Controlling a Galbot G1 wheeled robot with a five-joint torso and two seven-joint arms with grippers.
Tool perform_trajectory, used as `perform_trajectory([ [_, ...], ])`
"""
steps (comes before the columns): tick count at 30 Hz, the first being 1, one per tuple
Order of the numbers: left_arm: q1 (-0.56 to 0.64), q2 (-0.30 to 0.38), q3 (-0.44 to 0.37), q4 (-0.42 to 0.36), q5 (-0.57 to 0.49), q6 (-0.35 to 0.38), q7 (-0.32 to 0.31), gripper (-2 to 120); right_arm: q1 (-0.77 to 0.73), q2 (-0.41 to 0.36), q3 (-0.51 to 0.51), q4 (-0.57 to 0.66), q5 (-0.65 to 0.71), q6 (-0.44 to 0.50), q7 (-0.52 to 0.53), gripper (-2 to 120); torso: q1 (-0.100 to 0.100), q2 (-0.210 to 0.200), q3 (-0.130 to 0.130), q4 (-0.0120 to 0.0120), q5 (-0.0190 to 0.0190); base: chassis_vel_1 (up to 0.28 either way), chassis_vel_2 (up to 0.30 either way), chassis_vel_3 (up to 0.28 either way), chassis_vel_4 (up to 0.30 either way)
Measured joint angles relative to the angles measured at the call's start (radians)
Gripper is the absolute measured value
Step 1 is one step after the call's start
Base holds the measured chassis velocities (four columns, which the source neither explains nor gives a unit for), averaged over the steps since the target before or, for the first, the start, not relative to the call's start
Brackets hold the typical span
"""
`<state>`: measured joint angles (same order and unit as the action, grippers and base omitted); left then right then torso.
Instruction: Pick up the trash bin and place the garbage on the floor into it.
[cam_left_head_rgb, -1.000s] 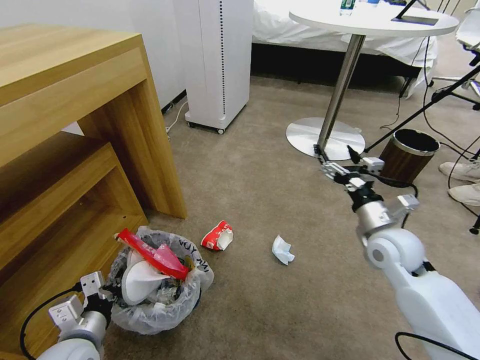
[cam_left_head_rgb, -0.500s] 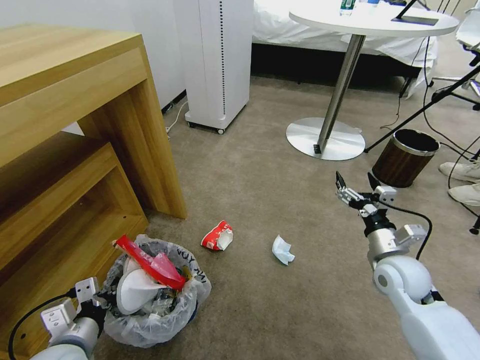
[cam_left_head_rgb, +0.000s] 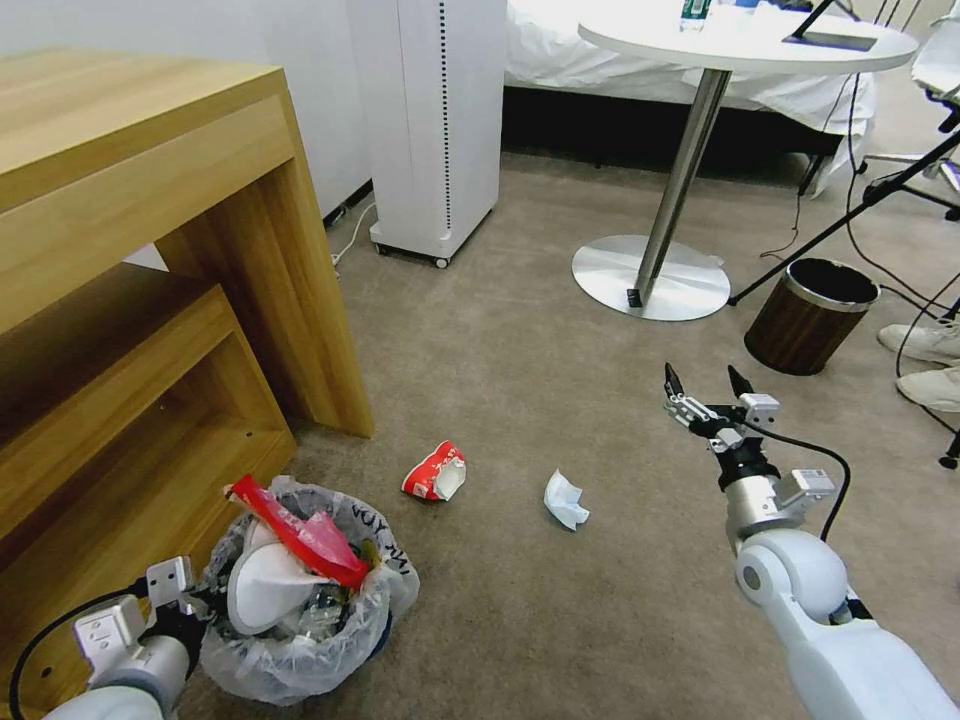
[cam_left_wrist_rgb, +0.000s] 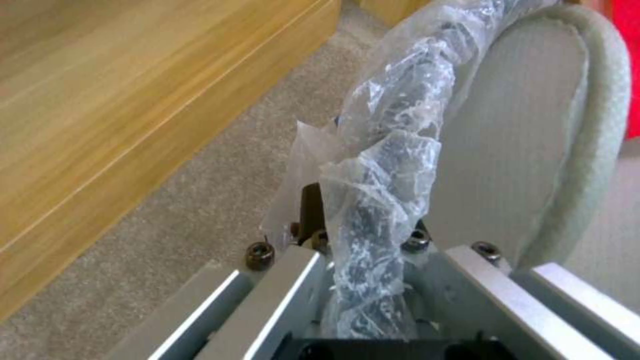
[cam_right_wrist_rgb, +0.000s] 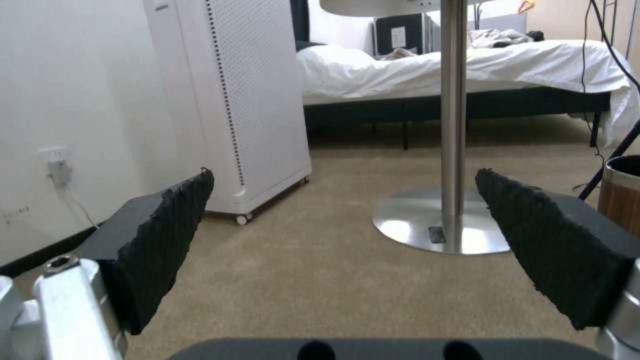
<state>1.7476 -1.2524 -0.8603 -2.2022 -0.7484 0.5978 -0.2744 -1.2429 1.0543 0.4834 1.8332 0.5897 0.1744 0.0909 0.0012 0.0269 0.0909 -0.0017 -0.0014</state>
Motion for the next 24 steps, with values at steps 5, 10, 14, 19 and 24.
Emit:
perform_trajectory([
  [5, -0.004, 0.023, -0.013, 0.0, -0.027, 0.008, -0.01, 1, -0.012, 0.01, 0.0, 0.002, -0.004, -0.002, -0.017, 100, 0.0, 0.0, 0.0, 0.0, 0.0, 0.0, 0.0, 0.0, 0.0],
  [10, -0.012, 0.029, -0.014, 0.008, -0.032, 0.009, -0.011, 1, -0.011, 0.016, -0.008, 0.003, -0.008, -0.01, -0.027, 100, 0.0, 0.0, 0.0, 0.0, 0.0, 0.0, 0.0, 0.0, 0.0],
  [14, -0.017, 0.028, -0.014, 0.01, -0.034, 0.009, -0.011, 1, -0.008, 0.018, -0.012, 0.003, -0.011, -0.018, -0.027, 100, 0.0, 0.0, 0.0, 0.0, -0.0001, 0.0, 0.0, 0.0, 0.0],
  [19, -0.016, 0.026, -0.016, 0.01, -0.034, 0.007, -0.011, 1, -0.006, 0.018, -0.016, 0.002, -0.012, -0.023, -0.026, 100, 0.0, 0.0, 0.0, 0.0, -0.0001, -0.05, 0.063, 0.061, -0.065],
  [24, -0.015, 0.019, -0.015, 0.01, -0.032, 0.003, -0.011, 1, -0.004, 0.018, -0.02, 0.002, -0.015, -0.024, -0.026, 100, 0.0, 0.0, 0.0, 0.0, 0.0001, -0.111, 0.112, 0.111, -0.111],
])
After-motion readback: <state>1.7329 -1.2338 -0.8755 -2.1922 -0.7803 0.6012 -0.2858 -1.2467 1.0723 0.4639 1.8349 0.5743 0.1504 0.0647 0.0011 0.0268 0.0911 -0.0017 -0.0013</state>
